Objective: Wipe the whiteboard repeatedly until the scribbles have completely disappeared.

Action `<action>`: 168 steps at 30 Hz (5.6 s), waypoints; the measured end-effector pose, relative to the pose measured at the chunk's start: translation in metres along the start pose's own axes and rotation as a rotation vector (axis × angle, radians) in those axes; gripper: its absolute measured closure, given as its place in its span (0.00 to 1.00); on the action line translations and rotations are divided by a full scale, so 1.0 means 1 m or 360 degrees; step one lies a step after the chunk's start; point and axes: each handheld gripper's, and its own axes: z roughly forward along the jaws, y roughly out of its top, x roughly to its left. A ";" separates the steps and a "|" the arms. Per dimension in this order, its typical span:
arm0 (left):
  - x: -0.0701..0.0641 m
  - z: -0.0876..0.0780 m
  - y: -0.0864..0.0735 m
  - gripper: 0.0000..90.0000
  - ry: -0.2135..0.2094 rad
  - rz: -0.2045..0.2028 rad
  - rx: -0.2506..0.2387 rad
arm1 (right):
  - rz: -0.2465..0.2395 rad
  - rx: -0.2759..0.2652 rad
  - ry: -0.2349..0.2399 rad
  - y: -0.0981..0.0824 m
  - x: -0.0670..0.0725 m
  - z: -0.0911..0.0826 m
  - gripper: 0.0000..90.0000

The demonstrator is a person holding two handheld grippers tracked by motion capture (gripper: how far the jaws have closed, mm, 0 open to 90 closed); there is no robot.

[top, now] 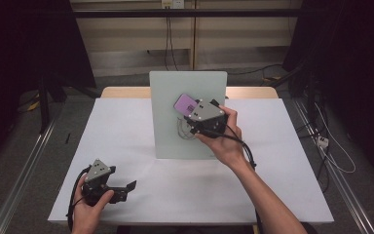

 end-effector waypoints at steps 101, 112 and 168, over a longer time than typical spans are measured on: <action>-0.001 0.002 0.000 0.08 -0.0004 0.0016 0.0025 | -0.0213 0.0211 0.0371 -0.056 0.100 0.036 0.46; 0.000 0.001 0.000 0.08 -0.0003 0.0009 0.0022 | -0.0224 0.0251 0.0436 -0.057 0.106 0.039 0.46; 0.001 0.001 -0.001 0.08 -0.0009 -0.0020 0.0011 | 0.0238 0.0020 0.0359 -0.067 0.032 -0.017 0.46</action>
